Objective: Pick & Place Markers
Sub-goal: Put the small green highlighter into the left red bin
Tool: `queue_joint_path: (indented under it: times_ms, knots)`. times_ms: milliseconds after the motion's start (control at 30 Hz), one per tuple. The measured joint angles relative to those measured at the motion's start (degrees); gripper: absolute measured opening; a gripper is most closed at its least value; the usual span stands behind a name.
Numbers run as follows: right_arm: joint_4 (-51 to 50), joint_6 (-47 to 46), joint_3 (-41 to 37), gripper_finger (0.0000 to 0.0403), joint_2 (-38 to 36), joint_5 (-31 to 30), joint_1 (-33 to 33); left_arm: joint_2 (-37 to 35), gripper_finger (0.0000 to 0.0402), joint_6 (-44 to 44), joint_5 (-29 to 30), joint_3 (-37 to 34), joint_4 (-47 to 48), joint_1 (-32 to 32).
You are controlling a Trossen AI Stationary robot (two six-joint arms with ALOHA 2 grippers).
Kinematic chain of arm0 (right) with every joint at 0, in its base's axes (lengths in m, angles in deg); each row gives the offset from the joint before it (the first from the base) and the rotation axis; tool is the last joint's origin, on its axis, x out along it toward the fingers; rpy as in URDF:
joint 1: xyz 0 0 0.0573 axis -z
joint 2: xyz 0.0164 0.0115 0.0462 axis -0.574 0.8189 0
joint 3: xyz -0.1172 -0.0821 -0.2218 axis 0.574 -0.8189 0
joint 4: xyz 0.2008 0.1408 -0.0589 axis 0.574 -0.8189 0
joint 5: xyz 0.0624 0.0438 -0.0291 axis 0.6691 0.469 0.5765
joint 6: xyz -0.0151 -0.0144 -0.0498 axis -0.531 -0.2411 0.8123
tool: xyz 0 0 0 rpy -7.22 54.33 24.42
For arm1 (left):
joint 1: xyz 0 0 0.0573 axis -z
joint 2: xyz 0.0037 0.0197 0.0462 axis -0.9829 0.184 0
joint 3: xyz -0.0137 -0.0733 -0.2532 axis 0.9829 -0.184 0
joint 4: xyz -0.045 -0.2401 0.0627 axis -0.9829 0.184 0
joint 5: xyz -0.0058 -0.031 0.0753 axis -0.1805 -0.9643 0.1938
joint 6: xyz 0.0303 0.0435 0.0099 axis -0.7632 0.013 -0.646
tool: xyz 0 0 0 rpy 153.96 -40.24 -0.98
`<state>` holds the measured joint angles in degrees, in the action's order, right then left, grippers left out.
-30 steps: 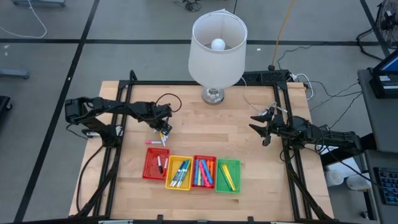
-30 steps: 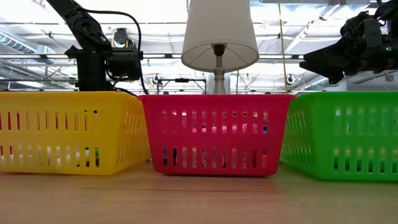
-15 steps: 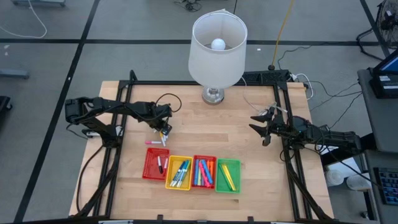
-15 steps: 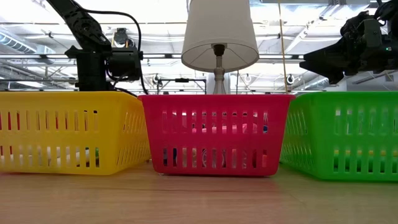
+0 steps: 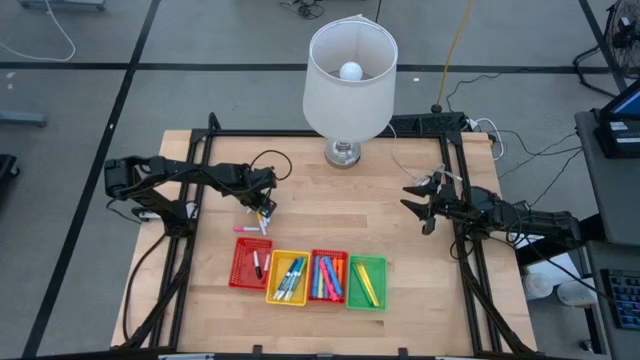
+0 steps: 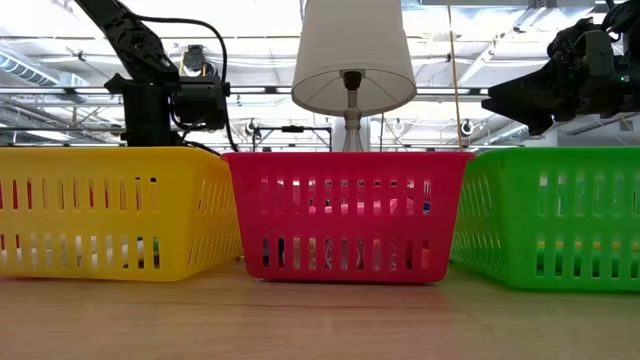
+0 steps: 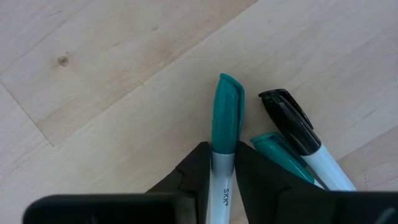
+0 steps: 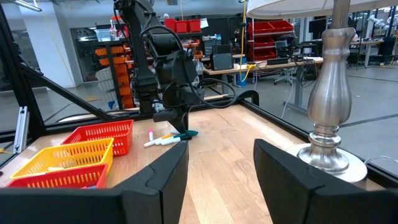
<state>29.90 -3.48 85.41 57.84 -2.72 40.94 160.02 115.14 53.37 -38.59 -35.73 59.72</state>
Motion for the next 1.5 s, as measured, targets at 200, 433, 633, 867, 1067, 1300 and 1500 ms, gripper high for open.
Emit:
queue_joint_path:
  times_ms: [200,433,633,867,1067,1300,1500]
  knots:
    - [0.02,0.01,-0.02,0.0169,-0.01,0.0,-0.02,0.0,0.0042,0.0,-0.02,0.0,0.0,0.0]
    - [0.02,0.0,-0.01,0.0169,0.0,0.0,0.0,-1.6,0.0057,-0.23,-1.32,0.04,1.87,-0.02]
    - [0.0,0.0,-0.01,0.0169,-0.02,0.01,-0.01,-5.12,0.0054,1.99,-2.44,2.22,11.14,0.38]
    - [0.01,0.02,-0.01,0.0169,-0.01,0.02,-0.01,-10.15,0.0044,5.78,-2.55,7.2,18.28,4.52]
    - [0.0,0.02,0.0,0.0169,-0.02,0.0,0.0,-13.17,0.007,12.08,-4.72,10.73,19.75,11.94]
    - [0.02,0.0,0.0,0.0169,0.0,0.0,-0.02,-13.42,0.0038,21.29,-7.13,13.42,19.39,24.09]
    - [0.0,0.0,-0.02,0.0169,0.0,0.0,-0.02,-13.35,0.0059,35.28,-6.92,13.48,18.43,35.9]
